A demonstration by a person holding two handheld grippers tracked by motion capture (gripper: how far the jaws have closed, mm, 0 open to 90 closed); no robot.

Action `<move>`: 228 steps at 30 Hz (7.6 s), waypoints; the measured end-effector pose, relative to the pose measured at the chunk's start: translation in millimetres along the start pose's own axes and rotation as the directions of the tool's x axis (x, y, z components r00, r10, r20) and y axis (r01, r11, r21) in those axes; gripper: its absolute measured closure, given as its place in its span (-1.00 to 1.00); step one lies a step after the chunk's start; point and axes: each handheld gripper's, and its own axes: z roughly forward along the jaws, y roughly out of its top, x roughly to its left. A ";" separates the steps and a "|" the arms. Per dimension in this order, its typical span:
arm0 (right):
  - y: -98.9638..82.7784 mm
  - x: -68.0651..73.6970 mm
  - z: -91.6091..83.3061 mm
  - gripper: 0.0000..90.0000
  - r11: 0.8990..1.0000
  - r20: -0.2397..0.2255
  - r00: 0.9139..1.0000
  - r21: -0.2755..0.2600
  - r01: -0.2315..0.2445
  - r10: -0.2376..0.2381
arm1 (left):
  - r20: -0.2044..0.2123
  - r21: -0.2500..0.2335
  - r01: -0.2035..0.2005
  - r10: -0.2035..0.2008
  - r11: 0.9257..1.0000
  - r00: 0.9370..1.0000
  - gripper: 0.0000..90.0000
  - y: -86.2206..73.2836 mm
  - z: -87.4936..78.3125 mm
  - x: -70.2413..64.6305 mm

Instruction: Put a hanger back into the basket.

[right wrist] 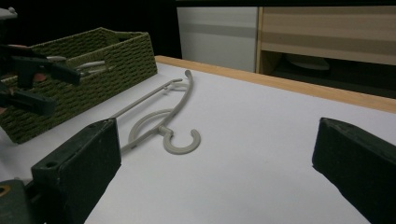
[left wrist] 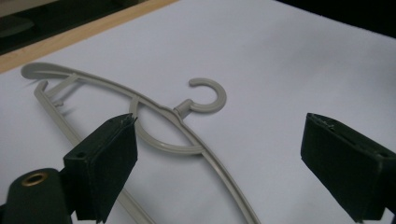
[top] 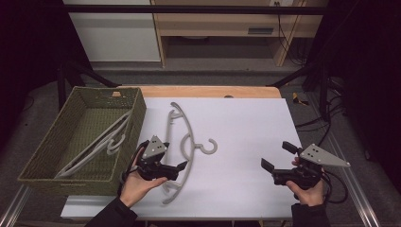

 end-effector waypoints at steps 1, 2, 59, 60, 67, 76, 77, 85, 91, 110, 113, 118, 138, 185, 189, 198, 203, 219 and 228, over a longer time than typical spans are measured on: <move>0.0 0.3 0.2 -0.97 1.000 -0.002 1.000 0.003 0.004 -0.004 | -0.001 0.009 0.001 -0.001 1.000 1.000 -0.76 -1.1 2.9 -0.1; 0.2 0.6 0.7 -0.97 1.000 0.000 1.000 0.000 0.007 -0.007 | -0.006 0.018 -0.002 0.002 1.000 1.000 -0.74 -2.1 5.6 0.1; 0.8 2.4 1.0 -0.96 1.000 -0.006 1.000 0.001 0.010 -0.010 | 0.044 0.415 0.055 -0.080 0.908 0.996 0.56 -33.5 63.3 -17.5; 0.8 2.3 0.8 -0.96 1.000 -0.005 1.000 0.001 0.010 -0.010 | 0.042 0.417 0.055 -0.079 0.907 0.996 0.56 -33.6 62.8 -17.8; 0.9 2.3 0.6 -0.96 1.000 -0.008 1.000 0.000 0.011 -0.011 | 0.054 0.428 0.038 -0.067 0.903 0.996 0.63 -33.7 57.2 -18.8; 1.3 2.3 -0.8 -0.96 1.000 -0.008 1.000 -0.006 0.006 -0.006 | 0.079 0.435 0.014 -0.054 0.900 0.995 0.66 -35.7 52.4 -21.5; 1.4 2.4 -1.1 -0.96 1.000 -0.009 1.000 -0.005 0.004 -0.004 | 0.084 0.429 0.009 -0.050 0.903 0.995 0.67 -36.6 51.7 -22.0; 1.4 2.3 -1.1 -0.96 1.000 -0.008 1.000 -0.005 0.004 -0.004 | 0.085 0.417 -0.003 -0.036 0.909 0.996 0.52 -42.4 52.6 -24.2; 1.5 2.6 -1.0 -0.96 1.000 -0.009 1.000 -0.006 0.004 -0.004 | 0.058 0.430 0.007 -0.035 0.903 0.998 0.59 -41.3 53.2 -26.7; 1.1 1.8 -1.0 -0.96 1.000 -0.008 1.000 -0.003 0.002 -0.002 | 0.138 0.454 -0.121 0.065 0.883 0.988 0.59 -38.0 52.6 -20.0; 1.5 2.3 -0.6 -0.97 1.000 -0.010 1.000 -0.003 0.009 -0.009 | 0.141 0.460 -0.129 0.071 0.878 0.987 0.59 -37.1 53.4 -19.9; 1.7 2.1 -0.8 -0.96 1.000 -0.010 1.000 -0.006 0.004 -0.004 | 0.131 0.484 -0.130 0.075 0.866 0.989 0.60 -34.8 55.4 -21.4; 1.5 0.3 -3.1 -0.96 1.000 -0.006 1.000 -0.006 0.004 -0.004 | 0.110 0.411 -0.155 0.120 0.898 0.987 0.84 -24.8 35.9 -22.5; 0.9 -0.7 -2.5 -0.97 1.000 -0.002 1.000 -0.002 0.003 -0.003 | 0.151 0.145 -0.149 0.127 0.978 0.980 0.84 47.5 -118.4 39.1; 0.2 -1.3 -1.8 -0.97 1.000 -0.002 1.000 0.001 0.000 0.000 | 0.161 0.147 -0.136 0.112 0.980 0.981 0.84 50.4 -130.5 56.5; -0.7 -1.0 0.0 -0.97 1.000 -0.004 1.000 0.009 0.002 -0.002 | 0.143 0.206 -0.142 0.114 0.968 0.983 0.84 40.4 -150.6 90.8; -1.0 -1.7 -0.2 -0.97 1.000 0.001 1.000 0.009 -0.002 0.002 | 0.131 0.205 -0.120 0.094 0.971 0.987 0.84 29.1 -161.7 106.4; -2.3 -2.0 1.6 -0.97 1.000 0.001 1.000 0.019 -0.002 0.002 | 0.093 0.237 -0.025 0.003 0.971 0.996 0.83 -9.6 -195.0 160.0; -2.1 -1.5 1.4 -0.97 1.000 0.002 1.000 0.019 -0.001 0.001 | 0.091 0.247 -0.017 -0.005 0.969 0.996 0.83 -30.0 -197.4 174.7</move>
